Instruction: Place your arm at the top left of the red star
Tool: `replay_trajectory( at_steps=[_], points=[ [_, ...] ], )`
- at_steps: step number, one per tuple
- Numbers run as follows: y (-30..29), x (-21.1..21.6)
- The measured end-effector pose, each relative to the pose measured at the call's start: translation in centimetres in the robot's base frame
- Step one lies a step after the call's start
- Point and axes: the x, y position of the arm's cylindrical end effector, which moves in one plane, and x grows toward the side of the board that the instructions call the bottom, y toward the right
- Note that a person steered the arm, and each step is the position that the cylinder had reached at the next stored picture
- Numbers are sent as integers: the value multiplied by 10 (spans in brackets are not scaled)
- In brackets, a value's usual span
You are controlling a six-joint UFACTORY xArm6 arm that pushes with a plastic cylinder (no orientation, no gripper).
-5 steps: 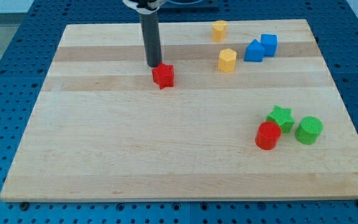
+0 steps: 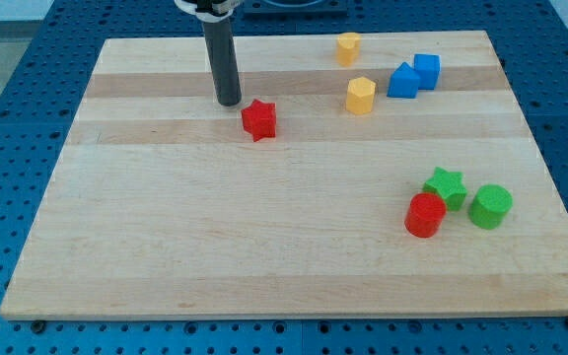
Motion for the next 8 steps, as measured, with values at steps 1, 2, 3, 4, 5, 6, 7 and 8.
replay_trajectory(
  at_steps=[1,2,3,4,5,6,7,8],
  points=[
    [-7,-1],
    [-8,0],
    [-8,1],
    [-7,3],
    [-7,4],
    [-7,4],
    [-7,3],
    [-7,7]
  ],
)
